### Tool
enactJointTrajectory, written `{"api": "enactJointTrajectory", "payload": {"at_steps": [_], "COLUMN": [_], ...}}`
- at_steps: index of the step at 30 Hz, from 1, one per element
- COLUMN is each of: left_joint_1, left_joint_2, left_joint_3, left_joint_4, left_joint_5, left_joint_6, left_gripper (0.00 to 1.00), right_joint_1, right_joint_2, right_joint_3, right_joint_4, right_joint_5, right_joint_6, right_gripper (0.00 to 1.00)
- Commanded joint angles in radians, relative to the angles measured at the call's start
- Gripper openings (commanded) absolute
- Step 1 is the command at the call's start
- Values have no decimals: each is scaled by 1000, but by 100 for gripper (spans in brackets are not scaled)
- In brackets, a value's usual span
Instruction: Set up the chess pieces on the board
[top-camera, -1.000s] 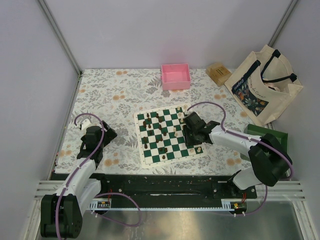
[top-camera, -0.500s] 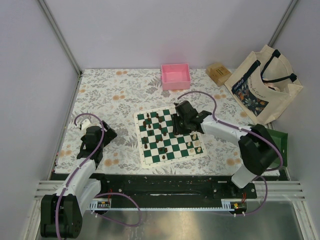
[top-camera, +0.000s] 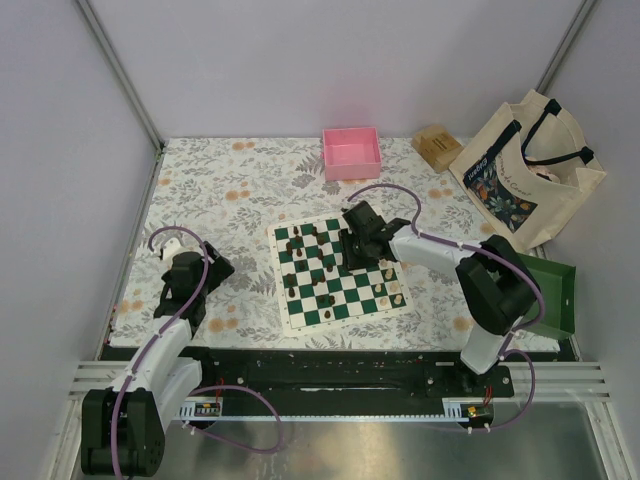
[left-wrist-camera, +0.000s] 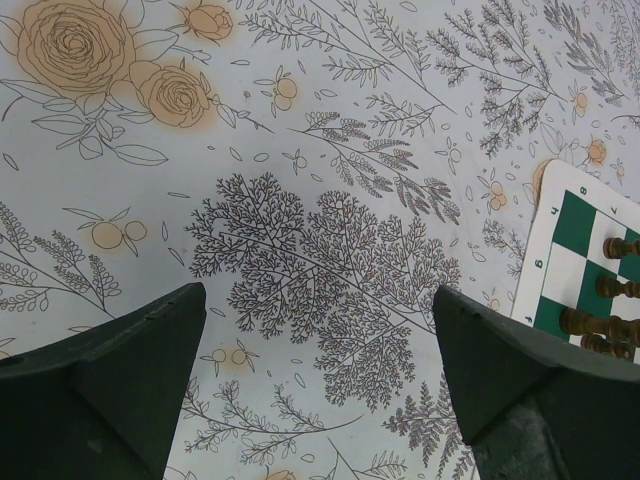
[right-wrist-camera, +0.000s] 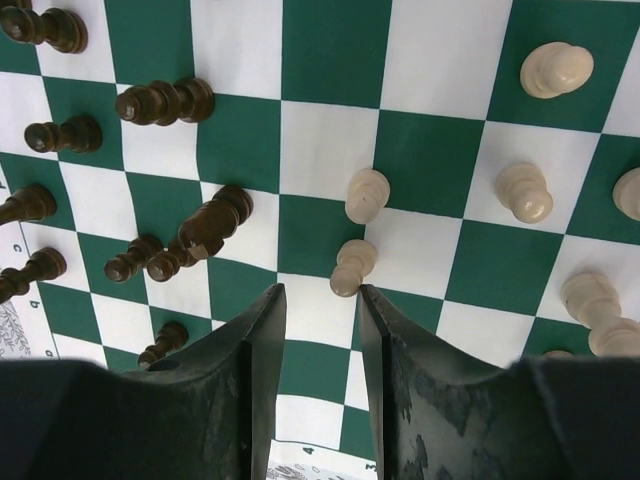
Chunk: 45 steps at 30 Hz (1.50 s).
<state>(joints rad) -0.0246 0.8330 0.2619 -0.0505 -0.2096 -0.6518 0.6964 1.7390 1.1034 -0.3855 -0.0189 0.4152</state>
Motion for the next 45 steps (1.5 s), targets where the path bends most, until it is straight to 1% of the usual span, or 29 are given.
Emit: {"api": "enactJointTrajectory", "payload": {"at_steps": [1,7,12,14,15,20,32,34,37,41,45], "left_joint_1": [2,0,2,2,2,2,2,0,2,0,2], "left_joint_2": [-9,-8,-8,-8,-8,-11,-9,-8,-8,-9,-8], "left_joint_3": [25,27,25,27,25,25,25,26,27,26,26], "left_joint_4": [52,52,52,52,52,52,52,52,52,52,52], "left_joint_5": [1,-1,-1,1,-1,-2,-1,-1,-1,-1,-1], "left_joint_6": [6,6,6,6,4,6,6,7,7,7,6], "left_gripper": [99,99,99,99,99,99,99,99,99,99,99], "right_joint_1": [-6,-5,-5,-6,-6,-6,-24,-32,-35,-35,-37], "right_joint_2": [22,31,34,34,33,11,-157,-177,-176,-139,-92], "right_joint_3": [44,52,52,52,50,38,-99,-119,-116,-77,-31], "right_joint_4": [14,4,0,-1,-4,-10,2,10,17,23,22], "right_joint_5": [2,13,14,13,37,53,108,108,96,54,28], "right_joint_6": [-10,-18,-21,-27,-29,-41,-24,-21,-21,-30,-30], "right_gripper": [43,40,31,26,24,21,20,21,33,44,47]}}
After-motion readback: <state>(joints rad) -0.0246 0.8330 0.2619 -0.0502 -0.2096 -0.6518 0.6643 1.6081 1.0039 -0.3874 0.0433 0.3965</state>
